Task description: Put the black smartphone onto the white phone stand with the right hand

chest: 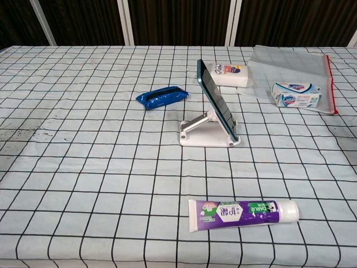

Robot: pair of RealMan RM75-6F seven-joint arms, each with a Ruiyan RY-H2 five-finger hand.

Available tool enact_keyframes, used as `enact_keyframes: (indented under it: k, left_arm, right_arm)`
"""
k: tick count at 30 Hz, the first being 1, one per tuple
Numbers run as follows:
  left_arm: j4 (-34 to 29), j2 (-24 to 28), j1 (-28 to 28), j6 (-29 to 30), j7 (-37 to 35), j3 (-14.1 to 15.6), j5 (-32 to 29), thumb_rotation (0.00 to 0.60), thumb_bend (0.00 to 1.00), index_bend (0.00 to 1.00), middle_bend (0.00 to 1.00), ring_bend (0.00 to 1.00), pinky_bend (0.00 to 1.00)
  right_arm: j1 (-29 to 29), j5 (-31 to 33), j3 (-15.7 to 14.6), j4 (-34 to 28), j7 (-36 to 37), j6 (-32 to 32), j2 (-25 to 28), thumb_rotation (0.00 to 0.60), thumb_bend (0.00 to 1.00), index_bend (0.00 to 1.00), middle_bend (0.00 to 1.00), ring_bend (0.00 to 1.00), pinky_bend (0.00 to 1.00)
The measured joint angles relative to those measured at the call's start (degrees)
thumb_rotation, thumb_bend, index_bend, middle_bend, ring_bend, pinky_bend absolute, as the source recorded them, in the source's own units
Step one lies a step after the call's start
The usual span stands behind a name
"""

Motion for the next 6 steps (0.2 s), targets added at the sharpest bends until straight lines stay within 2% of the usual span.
enact_keyframes:
  k: [6]
  left_arm:
    - [0.0,0.0,0.1,0.4,0.0,0.3,0.8,0.600,0.00,0.00,0.00,0.00,0.00]
  right_arm:
    - [-0.9,2.1,1.8,1.0,-0.8,0.8,-1.5,0.600,0.00,0.00,0.00,0.00,0.14]
